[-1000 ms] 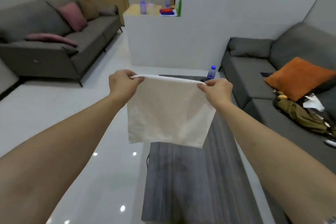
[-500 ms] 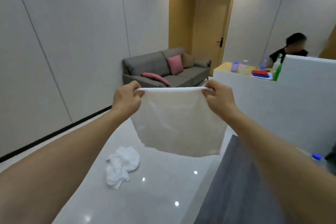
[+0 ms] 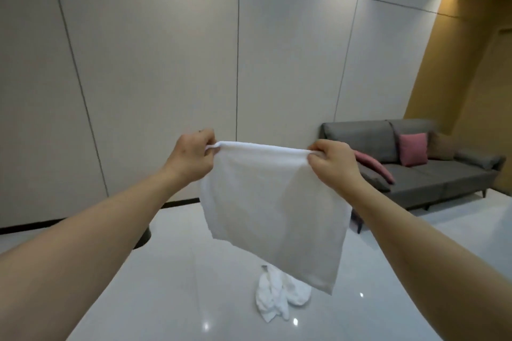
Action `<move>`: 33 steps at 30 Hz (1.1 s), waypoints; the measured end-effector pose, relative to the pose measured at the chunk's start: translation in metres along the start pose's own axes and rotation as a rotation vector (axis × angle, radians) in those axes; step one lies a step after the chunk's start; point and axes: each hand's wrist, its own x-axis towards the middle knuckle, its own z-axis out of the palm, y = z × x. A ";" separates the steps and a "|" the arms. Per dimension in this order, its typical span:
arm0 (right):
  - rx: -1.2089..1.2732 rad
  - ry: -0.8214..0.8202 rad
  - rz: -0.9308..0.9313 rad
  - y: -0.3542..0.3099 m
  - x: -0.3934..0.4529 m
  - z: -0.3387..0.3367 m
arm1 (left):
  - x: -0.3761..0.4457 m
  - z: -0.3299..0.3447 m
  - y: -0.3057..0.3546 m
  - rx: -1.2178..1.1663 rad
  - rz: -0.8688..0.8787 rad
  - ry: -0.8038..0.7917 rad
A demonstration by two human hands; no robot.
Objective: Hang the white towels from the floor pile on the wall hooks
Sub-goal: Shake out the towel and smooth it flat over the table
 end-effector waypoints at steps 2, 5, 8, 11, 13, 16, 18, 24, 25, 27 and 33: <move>0.029 -0.038 -0.036 -0.037 0.028 0.039 | 0.013 -0.026 -0.052 0.065 -0.018 0.019; 0.072 -0.089 -0.115 -0.094 0.071 0.101 | 0.031 -0.069 -0.128 0.152 -0.070 0.066; 0.132 -0.130 -0.157 -0.157 0.109 0.162 | 0.045 -0.112 -0.200 0.220 -0.159 0.095; 0.232 -0.156 -0.213 -0.219 0.138 0.224 | 0.050 -0.156 -0.268 0.248 -0.234 0.101; 0.261 -0.179 -0.263 -0.258 0.154 0.267 | 0.046 -0.183 -0.311 0.287 -0.265 0.120; 0.286 -0.213 -0.349 -0.313 0.177 0.331 | 0.036 -0.221 -0.367 0.386 -0.320 0.136; 0.315 -0.239 -0.406 -0.349 0.191 0.374 | 0.030 -0.246 -0.400 0.443 -0.396 0.126; 0.486 -0.338 -0.553 -0.460 0.222 0.503 | 0.010 -0.309 -0.486 0.541 -0.586 0.150; 0.515 -0.362 -0.576 -0.479 0.226 0.525 | 0.007 -0.318 -0.499 0.554 -0.626 0.147; 0.580 -0.403 -0.629 -0.516 0.234 0.566 | 0.002 -0.336 -0.523 0.578 -0.695 0.155; 0.692 -0.585 -0.753 -0.629 0.255 0.659 | 0.001 -0.390 -0.574 0.810 -0.769 0.129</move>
